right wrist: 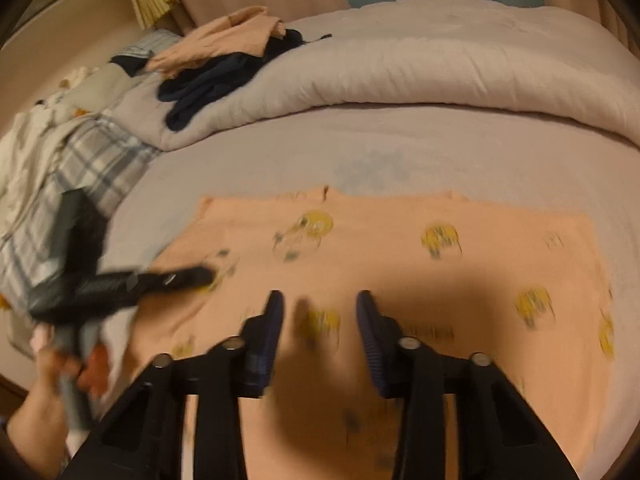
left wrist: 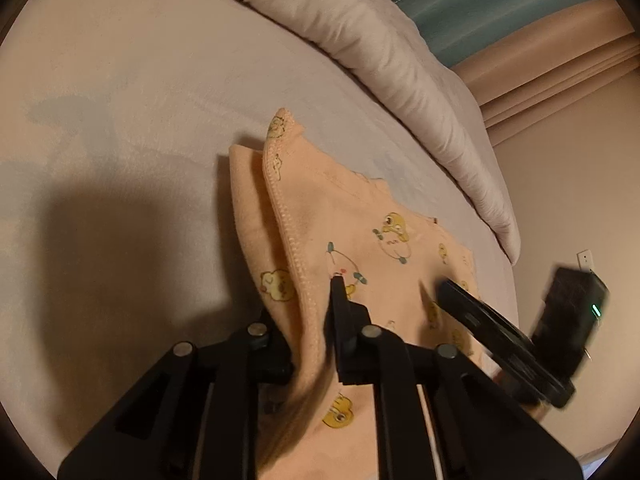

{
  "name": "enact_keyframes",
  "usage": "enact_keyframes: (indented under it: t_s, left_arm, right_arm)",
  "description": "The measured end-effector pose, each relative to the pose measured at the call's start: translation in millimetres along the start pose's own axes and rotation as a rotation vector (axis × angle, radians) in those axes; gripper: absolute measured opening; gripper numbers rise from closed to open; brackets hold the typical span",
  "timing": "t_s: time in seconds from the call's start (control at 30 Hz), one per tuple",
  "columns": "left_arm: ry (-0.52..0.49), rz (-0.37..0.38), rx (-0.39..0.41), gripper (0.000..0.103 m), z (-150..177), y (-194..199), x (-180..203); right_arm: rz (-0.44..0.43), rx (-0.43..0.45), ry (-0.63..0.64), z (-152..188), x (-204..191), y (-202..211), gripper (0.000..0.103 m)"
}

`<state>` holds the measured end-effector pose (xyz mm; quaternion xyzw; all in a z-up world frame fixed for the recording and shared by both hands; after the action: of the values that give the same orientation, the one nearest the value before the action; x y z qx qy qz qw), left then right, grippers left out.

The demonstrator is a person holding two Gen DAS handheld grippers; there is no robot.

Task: Fold small clothes

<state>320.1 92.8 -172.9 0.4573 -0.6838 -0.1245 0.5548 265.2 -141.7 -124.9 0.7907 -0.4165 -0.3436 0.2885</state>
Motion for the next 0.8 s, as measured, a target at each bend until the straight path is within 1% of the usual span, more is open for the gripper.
enact_keyframes:
  t_s: [0.07,0.13,0.2,0.27,0.33,0.4,0.47,0.53,0.6,0.67,0.73,0.8]
  left_arm:
    - [-0.015,0.000,0.005,0.008,-0.3,3.4,5.4]
    - [-0.035,-0.005,0.004,0.008,-0.8,5.0,12.2]
    - [-0.050,-0.023,0.000,0.008,-1.2,4.8,16.4]
    - [-0.042,-0.028,-0.006,0.008,-1.4,3.7,18.2]
    - [-0.042,-0.029,-0.005,0.008,-1.0,4.3,20.0]
    - [-0.038,-0.026,-0.004,0.008,-0.6,5.9,20.7]
    - [-0.041,-0.036,0.001,0.008,-1.3,6.7,21.3]
    - [-0.033,-0.047,0.001,0.008,-1.6,5.6,21.8]
    - [-0.023,-0.057,0.000,0.008,-0.2,4.9,23.6]
    - [-0.016,-0.067,-0.003,0.008,1.7,5.0,26.8]
    - [-0.011,-0.071,-0.002,0.008,2.8,7.4,34.3]
    - [-0.022,-0.065,0.002,0.007,3.4,10.7,48.3]
  right_arm:
    - [0.045,-0.019,-0.003,-4.3,2.4,-14.4,0.013]
    - [0.062,-0.051,-0.014,-3.2,5.1,-27.2,0.009]
    - [0.045,-0.058,-0.047,-3.7,9.0,-28.3,0.008]
    - [0.033,-0.062,-0.073,-3.3,11.0,-17.9,0.008]
    - [0.016,-0.048,-0.036,3.2,3.2,-1.9,0.008]
    - [-0.016,-0.041,0.019,19.6,-9.1,18.5,0.008]
    - [-0.042,-0.055,0.049,40.7,-17.7,31.3,0.008]
    - [-0.035,-0.098,0.076,62.3,-23.3,33.0,0.008]
    - [-0.010,-0.138,0.128,83.3,-30.9,28.1,0.008]
    - [0.008,-0.117,0.153,87.4,-33.6,28.2,0.008]
    - [-0.038,-0.126,0.100,83.6,-29.2,30.9,0.008]
    - [-0.115,-0.120,-0.002,76.3,-16.6,37.4,0.008]
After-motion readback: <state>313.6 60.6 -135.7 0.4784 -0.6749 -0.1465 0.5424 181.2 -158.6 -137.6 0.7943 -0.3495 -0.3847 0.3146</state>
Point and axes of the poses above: each gripper's, at about its wrist camera, not at the fingertips, and y roughly against the way its jaws point, x to its right, z to its underside, the point moved 4 cm from there along -y, roughly the way its jaws point, and after that the axes turned 1 degree about x, right-handed, at the moved point
